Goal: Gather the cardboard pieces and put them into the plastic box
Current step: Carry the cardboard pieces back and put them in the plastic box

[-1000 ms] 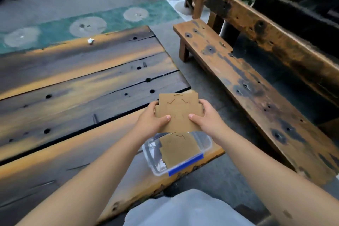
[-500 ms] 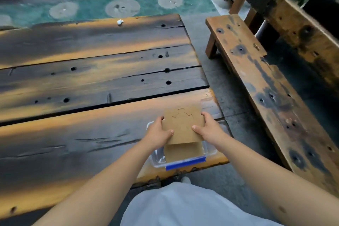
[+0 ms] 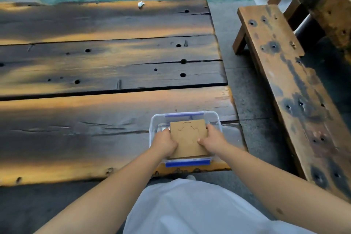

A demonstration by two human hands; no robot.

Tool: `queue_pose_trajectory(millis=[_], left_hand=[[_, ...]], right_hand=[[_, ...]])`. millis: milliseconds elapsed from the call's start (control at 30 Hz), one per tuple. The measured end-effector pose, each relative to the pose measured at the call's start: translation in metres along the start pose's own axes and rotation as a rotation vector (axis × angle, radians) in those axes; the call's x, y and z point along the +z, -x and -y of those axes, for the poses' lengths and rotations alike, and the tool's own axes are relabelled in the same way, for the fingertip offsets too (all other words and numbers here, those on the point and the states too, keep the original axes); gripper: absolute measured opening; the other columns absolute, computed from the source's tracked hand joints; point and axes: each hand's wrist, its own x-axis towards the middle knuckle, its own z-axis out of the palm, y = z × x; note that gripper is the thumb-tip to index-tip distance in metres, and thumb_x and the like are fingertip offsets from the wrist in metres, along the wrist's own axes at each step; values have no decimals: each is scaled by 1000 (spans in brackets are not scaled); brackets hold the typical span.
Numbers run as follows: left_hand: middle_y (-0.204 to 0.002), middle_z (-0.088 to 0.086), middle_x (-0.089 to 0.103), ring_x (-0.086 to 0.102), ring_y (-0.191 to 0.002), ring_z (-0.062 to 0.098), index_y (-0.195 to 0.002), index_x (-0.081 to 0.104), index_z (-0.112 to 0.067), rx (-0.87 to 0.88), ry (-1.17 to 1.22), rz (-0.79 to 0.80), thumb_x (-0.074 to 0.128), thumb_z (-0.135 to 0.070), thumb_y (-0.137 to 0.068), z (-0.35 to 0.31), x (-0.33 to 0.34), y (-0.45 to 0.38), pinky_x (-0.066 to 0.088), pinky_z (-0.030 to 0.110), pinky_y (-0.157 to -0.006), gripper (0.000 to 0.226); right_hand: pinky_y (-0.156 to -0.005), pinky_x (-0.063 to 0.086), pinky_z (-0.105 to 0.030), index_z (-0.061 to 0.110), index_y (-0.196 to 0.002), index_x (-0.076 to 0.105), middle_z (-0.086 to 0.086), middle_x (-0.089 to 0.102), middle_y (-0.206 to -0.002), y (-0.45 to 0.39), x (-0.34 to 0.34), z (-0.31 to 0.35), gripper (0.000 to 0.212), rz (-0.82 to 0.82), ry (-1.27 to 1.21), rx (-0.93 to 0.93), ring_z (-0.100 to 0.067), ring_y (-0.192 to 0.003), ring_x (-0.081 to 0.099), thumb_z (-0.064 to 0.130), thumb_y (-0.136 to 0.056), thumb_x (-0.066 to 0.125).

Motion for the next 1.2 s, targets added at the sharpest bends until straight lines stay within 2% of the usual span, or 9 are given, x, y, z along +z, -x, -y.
queue_pose_trajectory(millis=[167,267,400,500,633,867,967,1100,1200], left_hand=[[-125,11,48,55,-99,25,-130,47,-15,-49,-37,-35,55,-17,-89,-1,2,1,49,34,-86,42],[-111,6,57,55,-93,23,-133,36,-18,-84,241,39,58,-14,-88,0,4,3,47,33,-74,50],[-114,2,60,59,-99,23,-115,42,-24,-204,557,117,69,-26,-82,2,10,6,52,37,-84,43],[-117,5,62,62,-99,24,-119,47,-18,-258,690,142,73,-32,-80,5,12,4,54,41,-85,49],[-114,5,66,63,-100,24,-122,55,-19,-302,819,223,67,-43,-81,5,2,4,52,39,-78,49],[-116,6,65,61,-107,26,-118,57,-23,-313,859,306,59,-50,-86,7,-10,3,49,43,-89,41],[-112,3,65,61,-102,24,-115,57,-26,-294,827,298,57,-48,-88,7,-12,5,50,38,-74,35],[-105,2,64,63,-95,24,-102,54,-30,-305,891,305,57,-44,-91,13,-13,6,54,37,-62,18],[-104,1,62,62,-92,23,-98,53,-31,-321,924,318,57,-45,-91,12,-13,8,53,36,-58,17]], right_hand=[[-97,50,-44,15,-129,41,-12,59,-128,-2,3,-2,50,46,62,35,-31,-115,57,27,-88,68],[-99,49,-44,16,-132,36,-9,56,-131,-2,5,-3,59,91,-93,99,-30,-118,56,28,-86,71],[-100,49,-47,18,-127,38,-9,58,-128,-3,7,-7,67,146,-341,235,-30,-113,58,37,-77,79],[-94,52,-49,19,-130,44,-8,62,-121,-8,8,-9,70,176,-481,307,-29,-105,62,46,-74,77],[-72,50,-40,21,-124,52,-2,65,-106,-6,8,-6,66,184,-557,311,-23,-93,63,59,-73,71],[-94,47,-44,24,-127,55,-2,66,-113,-8,7,-4,68,249,-657,327,-24,-104,62,68,-76,63],[-109,39,-47,19,-143,44,-9,55,-140,-4,7,2,75,135,-580,291,-32,-126,51,65,-85,54],[-104,36,-38,19,-146,36,-5,46,-150,16,-2,-6,61,-217,-368,-92,-27,-135,44,52,-96,43],[-113,33,-51,26,-150,28,-2,39,-155,20,-13,-23,67,-396,-353,-116,-26,-141,36,58,-93,36]])
